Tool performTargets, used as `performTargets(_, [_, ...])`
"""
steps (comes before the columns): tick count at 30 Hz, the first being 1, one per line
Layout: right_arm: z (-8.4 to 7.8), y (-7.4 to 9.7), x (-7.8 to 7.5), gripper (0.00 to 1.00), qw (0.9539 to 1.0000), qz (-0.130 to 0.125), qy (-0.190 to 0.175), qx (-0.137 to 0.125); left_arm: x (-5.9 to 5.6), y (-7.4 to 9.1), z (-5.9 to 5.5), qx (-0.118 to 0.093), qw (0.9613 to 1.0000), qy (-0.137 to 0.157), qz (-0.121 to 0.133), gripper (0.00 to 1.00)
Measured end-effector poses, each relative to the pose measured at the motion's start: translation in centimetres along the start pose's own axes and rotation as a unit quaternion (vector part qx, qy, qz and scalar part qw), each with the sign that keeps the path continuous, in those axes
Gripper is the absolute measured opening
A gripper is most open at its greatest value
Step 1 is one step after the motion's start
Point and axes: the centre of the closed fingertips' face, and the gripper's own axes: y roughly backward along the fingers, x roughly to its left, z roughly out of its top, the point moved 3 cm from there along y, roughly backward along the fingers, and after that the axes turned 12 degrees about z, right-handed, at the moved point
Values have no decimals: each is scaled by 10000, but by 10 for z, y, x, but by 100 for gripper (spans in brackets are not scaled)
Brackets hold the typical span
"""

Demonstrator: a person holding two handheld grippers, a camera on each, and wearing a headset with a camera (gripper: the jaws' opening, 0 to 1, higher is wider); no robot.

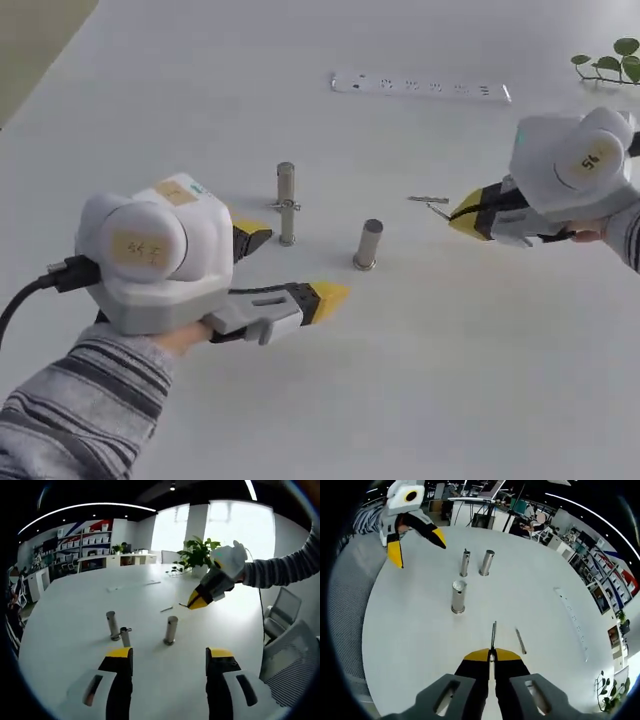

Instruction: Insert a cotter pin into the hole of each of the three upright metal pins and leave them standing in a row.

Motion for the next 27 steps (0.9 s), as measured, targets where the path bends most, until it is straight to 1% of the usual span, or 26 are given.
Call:
performTargets(2, [3,1,7,0,9999,7,126,2,-4,0,1,19,9999,72,-74,54])
performTargets(3, [5,1,12,0,9998,49,208,8,-5,-1,2,21,9999,111,-95,52])
performTargets(6, [14,1,25,0,9992,126,365,-112,-10,-1,6,28,9994,284,-198,49])
performTargets(8, [18,1,30,0,9987,130,466,-139,-11,-3,7,25,9990,384,-232,48])
performTargets(12, [32,0,43,0,9966,213,765,-226,-16,-3,11,3,9977,579,-342,44])
performTargets(14, [39,0,49,0,9951,263,910,-290,-21,-4,13,1,9963,743,-441,42])
performTargets(16, [44,-1,53,0,9940,306,992,-332,-22,-5,13,18,9954,833,-480,39])
performTargets(19, [54,-3,60,0,9912,372,1197,-415,-26,-6,13,41,9937,966,-559,36])
performTargets(22, [59,-4,63,0,9896,414,1296,-461,-30,-6,15,29,9918,1102,-648,30])
performTargets(25, [67,-4,66,0,9871,463,1418,-584,-32,-7,16,21,9885,1326,-729,28])
performTargets(27, [71,-4,67,0,9859,473,1476,-632,-34,-7,17,0,9860,1464,-792,24])
